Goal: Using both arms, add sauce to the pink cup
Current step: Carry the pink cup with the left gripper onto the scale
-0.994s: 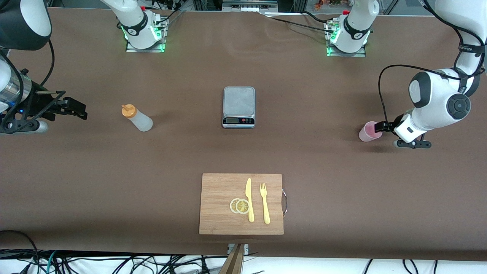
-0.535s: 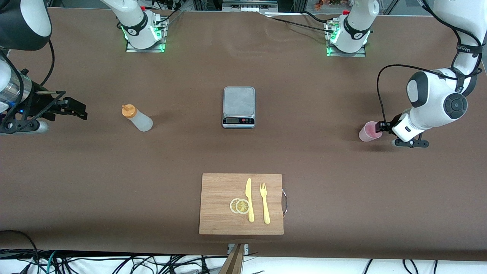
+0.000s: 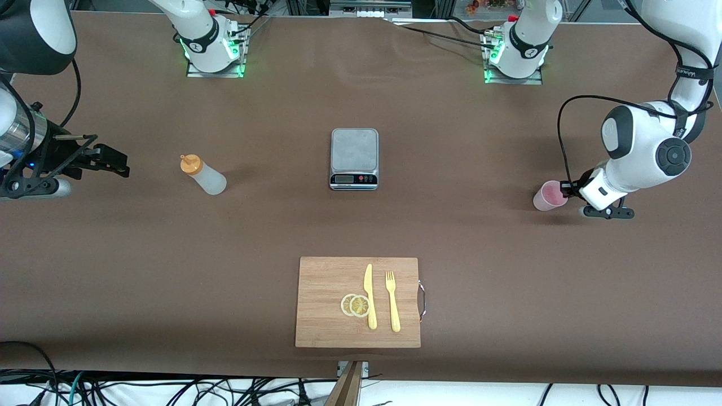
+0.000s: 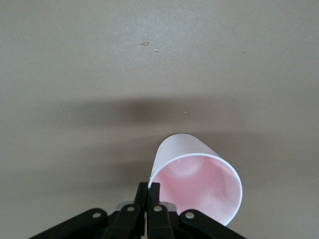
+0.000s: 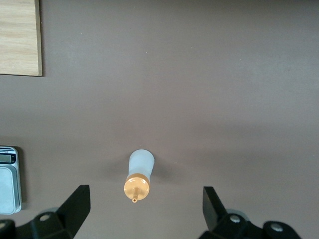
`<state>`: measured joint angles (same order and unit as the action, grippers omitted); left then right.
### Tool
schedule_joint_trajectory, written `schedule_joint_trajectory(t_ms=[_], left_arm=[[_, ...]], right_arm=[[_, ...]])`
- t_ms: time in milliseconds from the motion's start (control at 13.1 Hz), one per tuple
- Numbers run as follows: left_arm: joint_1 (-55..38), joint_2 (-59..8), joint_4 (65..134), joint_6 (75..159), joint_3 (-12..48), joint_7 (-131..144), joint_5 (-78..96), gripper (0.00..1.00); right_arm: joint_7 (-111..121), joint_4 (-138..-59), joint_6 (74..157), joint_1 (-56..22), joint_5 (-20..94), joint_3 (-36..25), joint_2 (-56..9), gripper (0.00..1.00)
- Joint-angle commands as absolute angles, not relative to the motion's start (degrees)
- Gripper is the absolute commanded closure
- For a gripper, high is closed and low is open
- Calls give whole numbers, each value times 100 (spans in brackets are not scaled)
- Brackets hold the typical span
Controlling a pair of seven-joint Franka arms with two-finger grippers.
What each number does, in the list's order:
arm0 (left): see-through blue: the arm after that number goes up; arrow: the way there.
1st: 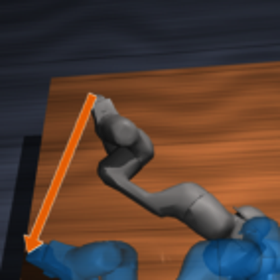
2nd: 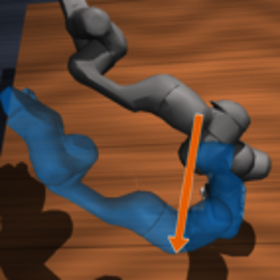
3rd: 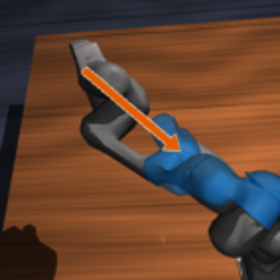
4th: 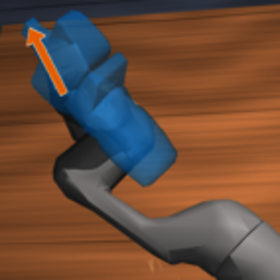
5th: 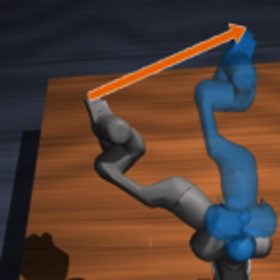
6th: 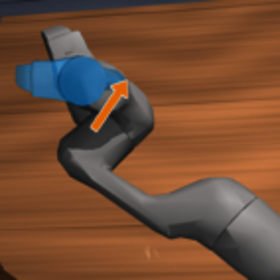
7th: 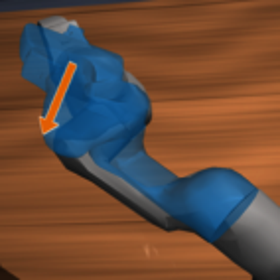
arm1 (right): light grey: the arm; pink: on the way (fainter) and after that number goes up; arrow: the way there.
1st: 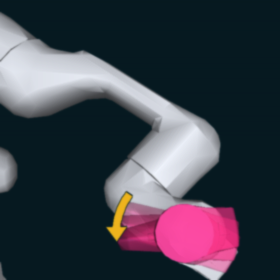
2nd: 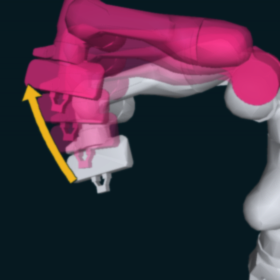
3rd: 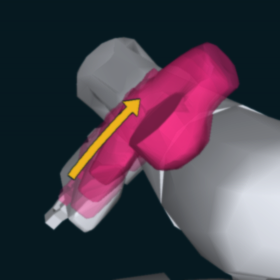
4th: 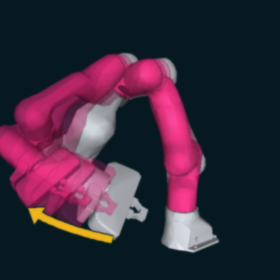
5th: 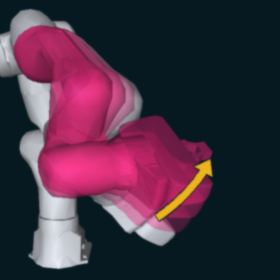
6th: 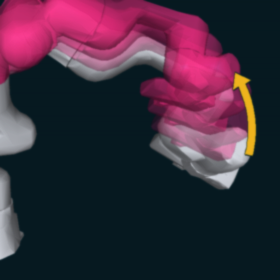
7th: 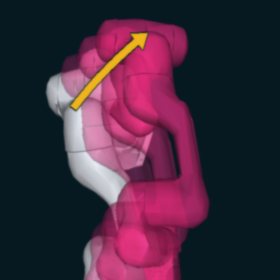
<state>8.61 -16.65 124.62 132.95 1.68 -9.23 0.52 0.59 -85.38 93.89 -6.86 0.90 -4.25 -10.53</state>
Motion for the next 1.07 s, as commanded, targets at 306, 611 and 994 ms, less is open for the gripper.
schedule_joint_trajectory(t_ms=[306, 611, 994], left_arm=[[-516, -1564, 11349, 11965, 220, 226, 817, 100], [-1851, -1564, 11022, 11777, 237, 1948, 1159, 100], [-3197, -1792, 10645, 11848, 229, 3022, 1389, 100]], right_arm=[[105, -8402, 9352, -650, 149, -413, -1107, 0], [105, -8402, 9352, -650, 149, -413, -1107, 0], [105, -8402, 9343, -650, 149, -413, -1107, 0]])
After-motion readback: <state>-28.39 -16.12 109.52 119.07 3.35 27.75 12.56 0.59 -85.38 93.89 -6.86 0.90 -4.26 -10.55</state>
